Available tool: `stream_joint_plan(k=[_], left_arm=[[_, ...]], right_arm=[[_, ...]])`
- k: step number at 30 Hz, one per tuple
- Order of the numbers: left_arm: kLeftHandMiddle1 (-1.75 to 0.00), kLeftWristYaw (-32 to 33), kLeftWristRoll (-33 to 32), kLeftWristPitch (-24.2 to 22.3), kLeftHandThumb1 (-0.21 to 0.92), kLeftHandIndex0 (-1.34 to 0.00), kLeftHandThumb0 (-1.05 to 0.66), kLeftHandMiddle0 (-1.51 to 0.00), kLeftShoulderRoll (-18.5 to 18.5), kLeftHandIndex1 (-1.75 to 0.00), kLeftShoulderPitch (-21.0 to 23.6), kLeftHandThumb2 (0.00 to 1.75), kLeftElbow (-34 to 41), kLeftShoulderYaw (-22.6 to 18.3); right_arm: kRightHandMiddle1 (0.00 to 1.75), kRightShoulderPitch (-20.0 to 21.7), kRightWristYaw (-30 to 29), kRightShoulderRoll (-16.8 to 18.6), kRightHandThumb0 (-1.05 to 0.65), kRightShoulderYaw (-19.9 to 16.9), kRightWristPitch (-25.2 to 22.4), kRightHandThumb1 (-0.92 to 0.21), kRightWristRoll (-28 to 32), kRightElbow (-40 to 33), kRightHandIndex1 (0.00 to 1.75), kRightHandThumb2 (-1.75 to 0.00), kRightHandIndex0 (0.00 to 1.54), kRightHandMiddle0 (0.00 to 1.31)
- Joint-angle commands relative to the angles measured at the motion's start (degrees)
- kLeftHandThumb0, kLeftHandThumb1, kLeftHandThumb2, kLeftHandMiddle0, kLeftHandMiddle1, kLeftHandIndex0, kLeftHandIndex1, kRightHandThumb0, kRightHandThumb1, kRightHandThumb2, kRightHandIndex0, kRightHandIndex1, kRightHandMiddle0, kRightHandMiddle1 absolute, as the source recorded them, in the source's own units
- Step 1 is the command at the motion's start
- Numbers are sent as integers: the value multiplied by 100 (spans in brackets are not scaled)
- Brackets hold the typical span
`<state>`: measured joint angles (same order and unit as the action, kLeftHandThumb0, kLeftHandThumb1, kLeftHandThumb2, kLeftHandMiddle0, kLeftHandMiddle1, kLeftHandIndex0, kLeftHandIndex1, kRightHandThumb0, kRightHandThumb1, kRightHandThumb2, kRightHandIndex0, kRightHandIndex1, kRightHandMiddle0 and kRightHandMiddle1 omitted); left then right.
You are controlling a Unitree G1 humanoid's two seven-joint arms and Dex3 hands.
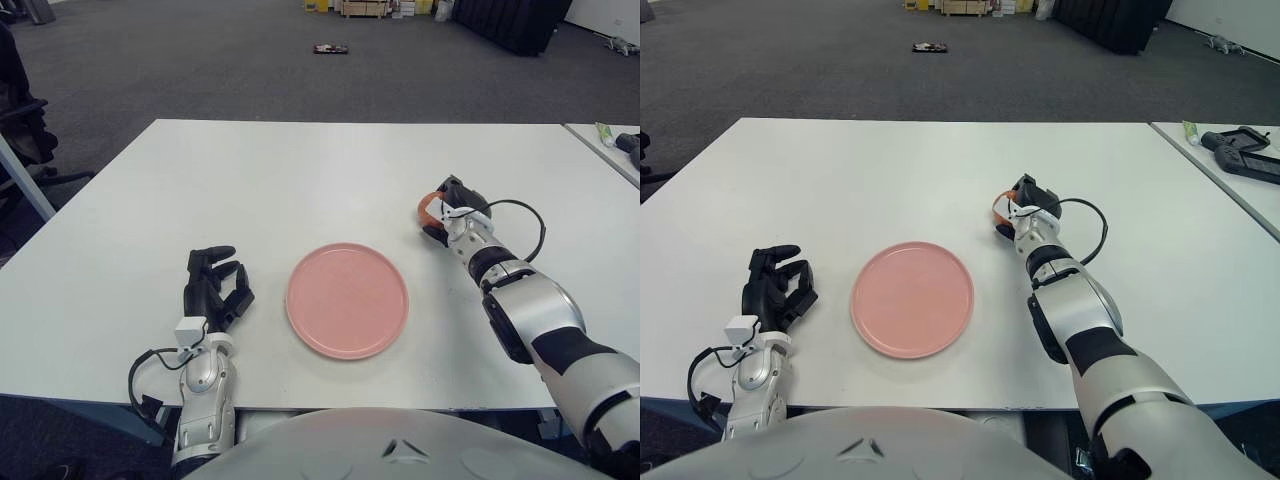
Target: Put the apple into the plate.
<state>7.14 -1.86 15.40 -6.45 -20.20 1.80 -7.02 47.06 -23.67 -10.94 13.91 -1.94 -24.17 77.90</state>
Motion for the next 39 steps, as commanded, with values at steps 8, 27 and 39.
stream_joint_plan(k=[8,27,39], left_arm=[[-154,-1,-9,74,67,-19,0,-45,22,-175,90,83,-4,-10],[-156,-8,-55,116,66,-19,0,-46,10,-175,114,86,-49,-44],[-154,62,5,56,65,-21,0,-47,-11,-175,108,85,-13,-50]], right_arm=[[175,168,-254,220,0,-728,269,6,625,-229,162,-170,94,67],[175,147,-29,297,0,-1461,682,4,1264,-332,163,-168,92,65],[175,186,219,334,0,-1815,837,5,1631,-486,163,-170,92,66]])
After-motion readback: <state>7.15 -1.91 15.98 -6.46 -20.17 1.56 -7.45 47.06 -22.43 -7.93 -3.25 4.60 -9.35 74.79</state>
